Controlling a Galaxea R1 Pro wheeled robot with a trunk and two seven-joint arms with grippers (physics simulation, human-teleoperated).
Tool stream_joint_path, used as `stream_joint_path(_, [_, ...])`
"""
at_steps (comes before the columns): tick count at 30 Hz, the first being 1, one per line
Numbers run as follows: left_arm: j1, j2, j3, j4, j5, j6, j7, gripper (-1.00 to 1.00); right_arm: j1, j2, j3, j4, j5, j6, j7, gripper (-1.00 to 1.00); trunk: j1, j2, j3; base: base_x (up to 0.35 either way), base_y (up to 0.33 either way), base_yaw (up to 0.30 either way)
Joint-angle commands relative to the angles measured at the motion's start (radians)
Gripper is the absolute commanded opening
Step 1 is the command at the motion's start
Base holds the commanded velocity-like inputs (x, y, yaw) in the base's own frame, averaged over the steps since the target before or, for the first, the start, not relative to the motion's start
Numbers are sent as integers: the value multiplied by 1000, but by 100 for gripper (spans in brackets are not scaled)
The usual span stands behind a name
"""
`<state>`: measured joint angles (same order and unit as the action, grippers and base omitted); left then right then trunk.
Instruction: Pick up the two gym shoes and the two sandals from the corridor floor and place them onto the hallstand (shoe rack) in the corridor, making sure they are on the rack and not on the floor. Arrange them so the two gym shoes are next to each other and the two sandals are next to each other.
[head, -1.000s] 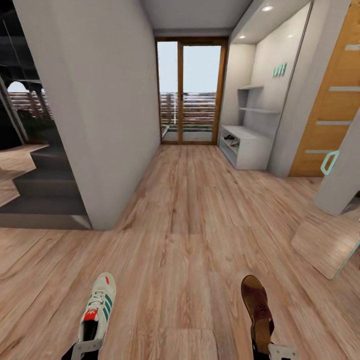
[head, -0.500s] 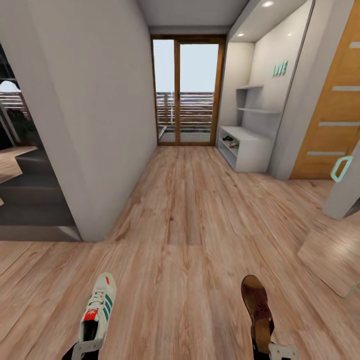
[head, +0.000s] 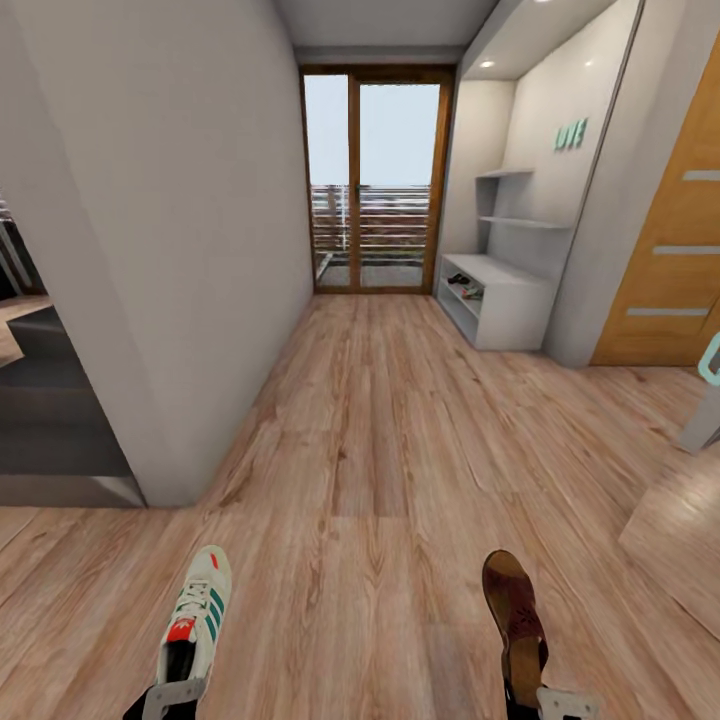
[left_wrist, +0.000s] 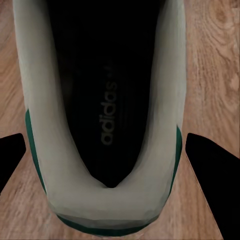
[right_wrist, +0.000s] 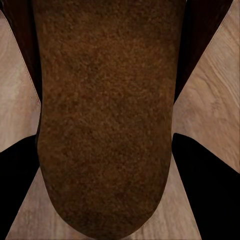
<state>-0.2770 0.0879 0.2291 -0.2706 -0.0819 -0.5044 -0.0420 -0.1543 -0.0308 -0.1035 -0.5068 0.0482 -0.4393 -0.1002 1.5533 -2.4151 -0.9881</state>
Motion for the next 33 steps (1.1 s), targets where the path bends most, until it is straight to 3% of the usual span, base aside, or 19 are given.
stream_joint_path(1, [-1,0,9,1,-9,-3,-4,-100,-1,0,-1,1,6,-2,-4,-100,0,0,-1,338,0,0])
stream_joint_path(21, [-1,0,10,1,-9,-3,-4,-100,-1,0,-1,0,5,-2,-4,-100,0,0,-1,338,0,-2])
stream_joint_path(33, [-1,0,10,1,-9,-3,-4,-100,-1,0,-1,1,5,-2,-4,-100,0,0,3,338,0,-130])
